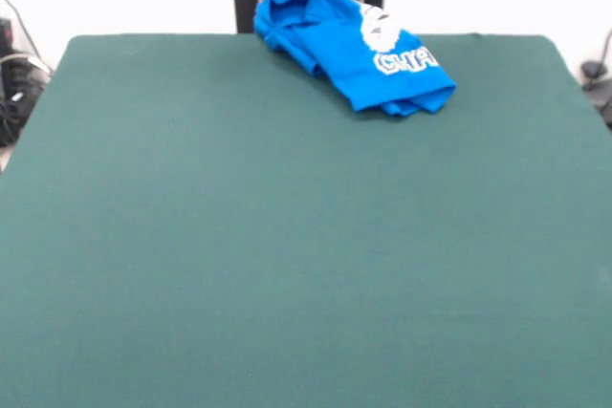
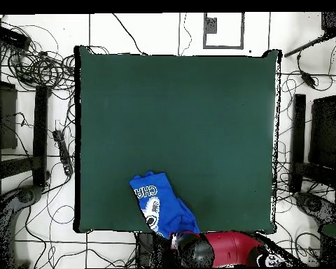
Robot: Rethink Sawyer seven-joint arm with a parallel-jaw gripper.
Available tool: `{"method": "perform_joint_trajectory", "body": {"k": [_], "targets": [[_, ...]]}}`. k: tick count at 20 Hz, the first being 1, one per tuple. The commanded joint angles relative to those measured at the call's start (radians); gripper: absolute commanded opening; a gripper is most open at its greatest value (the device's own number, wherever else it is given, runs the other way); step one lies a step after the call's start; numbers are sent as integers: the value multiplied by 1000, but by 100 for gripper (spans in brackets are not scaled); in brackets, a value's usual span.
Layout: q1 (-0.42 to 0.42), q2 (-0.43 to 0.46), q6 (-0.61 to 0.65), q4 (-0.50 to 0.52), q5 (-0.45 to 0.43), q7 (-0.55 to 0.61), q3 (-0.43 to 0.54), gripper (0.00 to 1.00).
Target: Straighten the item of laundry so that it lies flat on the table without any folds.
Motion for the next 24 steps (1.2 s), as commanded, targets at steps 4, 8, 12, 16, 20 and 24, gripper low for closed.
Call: {"method": "perform_joint_trajectory", "body": {"k": [4, 8, 12, 16, 20, 24], "targets": [[-1, -3, -13, -115, -14, -25, 145, 100], [-19, -42, 16, -95, -4, -39, 158, 100], [-40, -77, 44, -78, 4, -55, 175, 100], [-58, -116, 83, -67, 18, -75, 196, 100], [-70, -133, 112, -72, 21, -86, 215, 100], [-80, -129, 127, -82, 19, -90, 230, 100]]}}
